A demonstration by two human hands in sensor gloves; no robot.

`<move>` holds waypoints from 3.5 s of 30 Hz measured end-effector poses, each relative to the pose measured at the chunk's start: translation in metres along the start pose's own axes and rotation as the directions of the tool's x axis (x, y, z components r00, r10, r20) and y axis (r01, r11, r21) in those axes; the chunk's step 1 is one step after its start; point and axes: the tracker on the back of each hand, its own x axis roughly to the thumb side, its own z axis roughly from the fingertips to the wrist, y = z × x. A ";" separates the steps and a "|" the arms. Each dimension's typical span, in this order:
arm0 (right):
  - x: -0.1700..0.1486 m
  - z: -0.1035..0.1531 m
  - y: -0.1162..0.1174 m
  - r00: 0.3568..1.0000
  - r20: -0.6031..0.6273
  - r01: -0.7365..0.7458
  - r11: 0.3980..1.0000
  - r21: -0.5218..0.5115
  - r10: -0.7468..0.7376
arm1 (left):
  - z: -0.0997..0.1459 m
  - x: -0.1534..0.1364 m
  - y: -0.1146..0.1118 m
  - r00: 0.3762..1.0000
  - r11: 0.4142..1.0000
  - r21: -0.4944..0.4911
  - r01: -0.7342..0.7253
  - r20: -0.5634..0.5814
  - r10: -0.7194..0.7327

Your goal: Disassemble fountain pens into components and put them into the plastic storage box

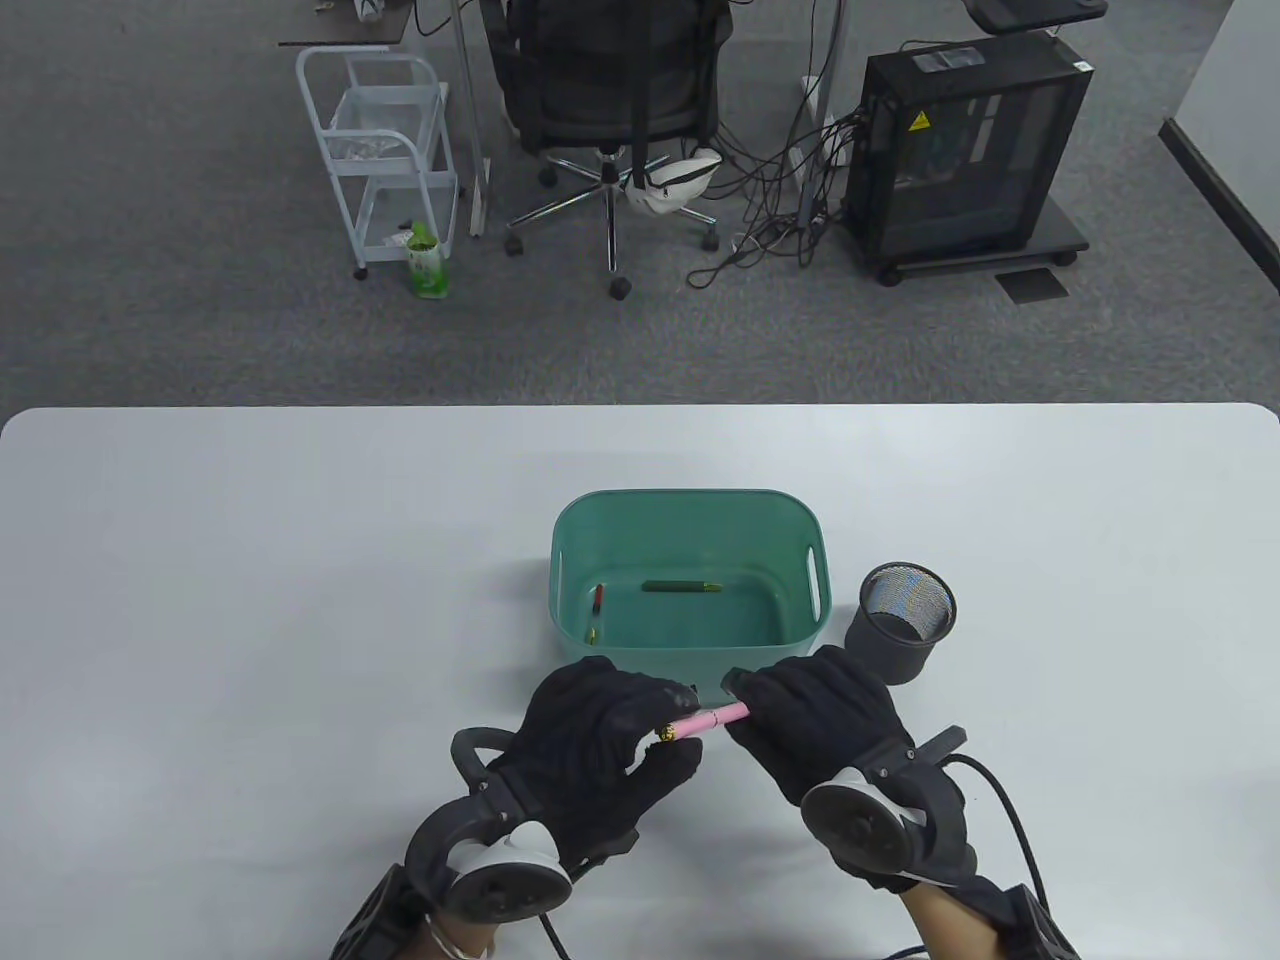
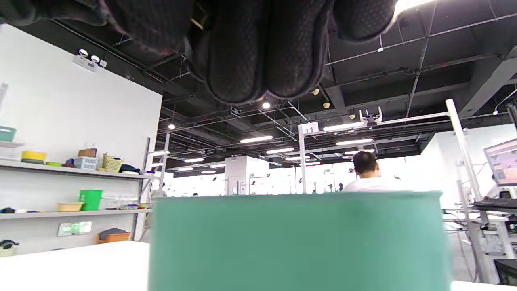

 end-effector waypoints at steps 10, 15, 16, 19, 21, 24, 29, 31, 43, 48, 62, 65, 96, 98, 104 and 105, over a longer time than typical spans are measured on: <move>-0.013 0.000 -0.021 0.997 -0.046 -0.071 0.994 -0.080 0.068 | -0.002 -0.011 0.001 0.998 0.996 -0.085 -0.027 -0.052 0.023; -0.009 0.000 -0.019 0.989 -0.037 -0.143 0.987 -0.071 0.140 | -0.002 -0.009 -0.003 0.999 0.994 -0.104 0.014 -0.029 -0.017; -0.008 0.000 -0.018 0.988 -0.034 -0.154 0.986 -0.070 0.152 | -0.002 -0.008 -0.003 0.999 0.994 -0.110 0.020 -0.028 -0.024; -0.006 0.000 -0.016 0.983 -0.031 -0.182 0.981 -0.061 0.180 | -0.002 -0.006 -0.005 0.998 0.989 -0.133 0.059 -0.027 -0.063; -0.004 0.000 -0.016 0.978 -0.027 -0.206 0.976 -0.067 0.205 | -0.003 -0.005 -0.007 0.995 0.981 -0.173 0.084 -0.032 -0.091; -0.003 0.001 -0.017 0.973 -0.023 -0.233 0.969 -0.083 0.232 | -0.004 -0.005 -0.010 0.989 0.969 -0.204 0.140 -0.024 -0.148; -0.002 0.002 -0.022 0.973 -0.023 -0.231 0.966 -0.119 0.229 | -0.005 -0.009 -0.011 0.981 0.951 -0.256 0.172 -0.039 -0.188; -0.001 0.003 -0.024 0.973 -0.020 -0.229 0.964 -0.133 0.229 | -0.005 -0.011 -0.011 0.980 0.947 -0.273 0.171 -0.052 -0.192; 0.002 0.004 -0.030 0.977 0.001 -0.211 0.966 -0.147 0.214 | -0.006 -0.015 -0.012 0.982 0.932 -0.327 0.159 -0.044 -0.183; 0.002 0.003 -0.030 0.987 0.005 -0.158 0.984 -0.087 0.159 | -0.006 -0.015 -0.011 0.979 0.931 -0.318 0.180 -0.032 -0.200; 0.013 0.005 -0.019 0.995 0.073 -0.069 0.995 -0.068 0.074 | -0.006 -0.011 -0.015 0.980 0.927 -0.322 0.191 0.011 -0.198; 0.014 0.005 -0.018 0.995 0.077 -0.063 0.995 -0.071 0.069 | -0.006 -0.010 -0.016 0.980 0.927 -0.322 0.193 0.018 -0.198; -0.027 0.008 -0.052 1.000 0.025 -0.010 0.987 -0.163 0.014 | -0.003 -0.047 0.037 0.993 0.989 -0.149 0.005 -0.112 -0.021; -0.033 0.008 -0.061 0.999 -0.002 0.048 0.980 -0.194 -0.049 | -0.001 -0.049 0.052 0.986 0.996 -0.093 0.008 -0.168 -0.023; -0.028 0.007 -0.058 1.000 0.006 0.011 0.977 -0.211 -0.010 | 0.000 -0.045 0.053 0.986 0.994 -0.094 0.050 -0.156 -0.064; -0.027 0.007 -0.058 1.000 0.009 0.015 0.979 -0.205 -0.013 | 0.000 -0.045 0.051 0.985 0.993 -0.098 0.063 -0.153 -0.078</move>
